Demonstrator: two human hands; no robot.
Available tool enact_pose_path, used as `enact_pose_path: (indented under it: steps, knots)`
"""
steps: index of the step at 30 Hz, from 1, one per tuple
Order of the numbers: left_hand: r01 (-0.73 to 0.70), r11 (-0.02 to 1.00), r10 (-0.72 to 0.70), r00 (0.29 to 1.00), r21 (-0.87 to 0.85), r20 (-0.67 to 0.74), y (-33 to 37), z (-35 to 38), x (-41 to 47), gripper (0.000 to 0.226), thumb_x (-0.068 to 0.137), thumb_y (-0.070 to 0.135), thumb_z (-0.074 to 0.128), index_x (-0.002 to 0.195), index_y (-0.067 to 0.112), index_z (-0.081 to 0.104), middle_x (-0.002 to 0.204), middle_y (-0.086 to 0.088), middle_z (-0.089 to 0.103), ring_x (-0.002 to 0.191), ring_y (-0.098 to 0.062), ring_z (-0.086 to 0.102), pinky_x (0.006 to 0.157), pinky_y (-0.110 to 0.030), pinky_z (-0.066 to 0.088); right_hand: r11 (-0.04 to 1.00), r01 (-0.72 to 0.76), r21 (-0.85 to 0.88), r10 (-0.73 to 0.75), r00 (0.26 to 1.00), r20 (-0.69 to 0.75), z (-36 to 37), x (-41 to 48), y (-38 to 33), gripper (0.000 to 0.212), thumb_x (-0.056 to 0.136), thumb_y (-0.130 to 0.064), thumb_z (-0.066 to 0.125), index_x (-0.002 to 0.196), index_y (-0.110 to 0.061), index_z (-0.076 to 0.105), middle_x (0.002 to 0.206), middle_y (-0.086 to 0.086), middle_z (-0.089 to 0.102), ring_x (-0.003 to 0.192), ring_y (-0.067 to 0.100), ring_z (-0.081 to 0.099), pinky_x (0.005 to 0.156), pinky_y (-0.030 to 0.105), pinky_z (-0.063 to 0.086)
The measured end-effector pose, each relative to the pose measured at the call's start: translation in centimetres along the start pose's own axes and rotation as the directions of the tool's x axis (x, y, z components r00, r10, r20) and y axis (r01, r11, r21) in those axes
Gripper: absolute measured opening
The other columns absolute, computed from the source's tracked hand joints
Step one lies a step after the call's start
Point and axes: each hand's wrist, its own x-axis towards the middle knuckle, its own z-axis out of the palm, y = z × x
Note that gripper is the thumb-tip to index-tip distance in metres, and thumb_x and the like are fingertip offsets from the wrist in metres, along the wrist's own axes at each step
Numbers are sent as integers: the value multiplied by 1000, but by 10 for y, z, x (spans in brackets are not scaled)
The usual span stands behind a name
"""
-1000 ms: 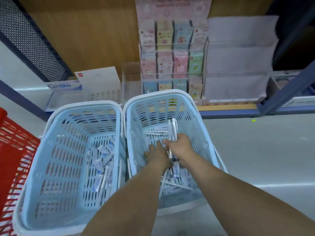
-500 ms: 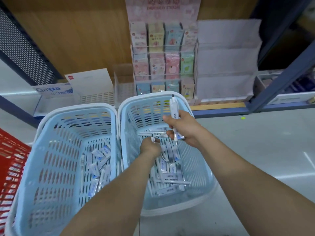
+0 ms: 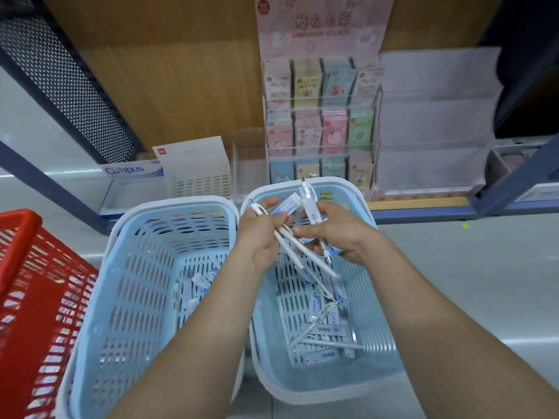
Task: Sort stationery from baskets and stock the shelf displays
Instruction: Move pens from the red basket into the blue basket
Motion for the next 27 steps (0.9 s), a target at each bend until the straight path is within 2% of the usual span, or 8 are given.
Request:
enact_pose_path:
  steps: [3,7,12,15,18,22,24,27]
  knots:
    - [-33,996,32,999,-77,-14,2,0,4,24,91,-15,50,95,7,58,88,-14,65,76,-23,64,57,-21,56,1000,-2,16,2,1000,-11,4,-1,7,30,80,-1,76,103,-13,61,56,-4,62,45,13,51,42,23,39]
    - [-95,993,97,995,-69,17,4,3,-2,24,93,-12,49,95,10,56,96,-15,65,82,-25,65,73,-33,57,991,-52,124,53,999,0,11,-5,14,31,81,2,73,108,-6,61,64,1,60,52,13,54,45,25,38]
    - [-189,941,195,981,280,5,36,-13,-10,25,99,-2,38,93,21,46,88,-10,57,66,-18,58,60,-32,53,993,-71,-99,71,997,-5,-6,-10,-2,13,84,2,68,90,-8,62,74,11,68,57,14,62,55,29,47]
    - [-163,716,177,983,678,50,41,-28,-10,18,99,14,39,83,20,43,71,-8,47,52,-18,43,46,-26,36,847,-55,-529,-27,989,-147,-18,3,-18,8,87,-9,66,93,-5,62,75,12,69,50,7,63,51,22,49]
    - [-122,505,108,991,855,78,31,-32,-11,19,92,23,46,74,19,46,68,-9,51,53,-23,43,52,-26,31,347,-39,-937,-80,994,-71,-26,12,-23,22,84,-21,66,100,-8,63,72,3,66,65,17,62,61,26,49]
    - [-248,-22,181,952,968,248,29,-17,-22,16,89,27,47,79,16,53,83,-8,63,79,-30,59,62,-31,36,-127,11,-992,19,1000,8,-40,2,-20,24,83,-26,63,102,-13,58,101,8,64,91,28,61,68,29,45]
    - [-318,-150,178,923,936,342,22,-6,-29,15,87,29,54,91,15,57,90,-6,64,88,-29,60,65,-31,39,-164,-33,-986,61,997,-44,-55,-8,-23,19,84,-27,63,95,-13,58,95,8,65,84,27,59,67,29,47]
    - [-342,-366,100,911,866,401,1,5,-40,41,83,35,63,119,20,49,104,-8,55,94,-31,56,70,-33,42,10,-179,-984,208,963,-173,-86,-24,-19,17,85,-23,62,88,-8,56,79,12,69,58,20,61,54,23,51]
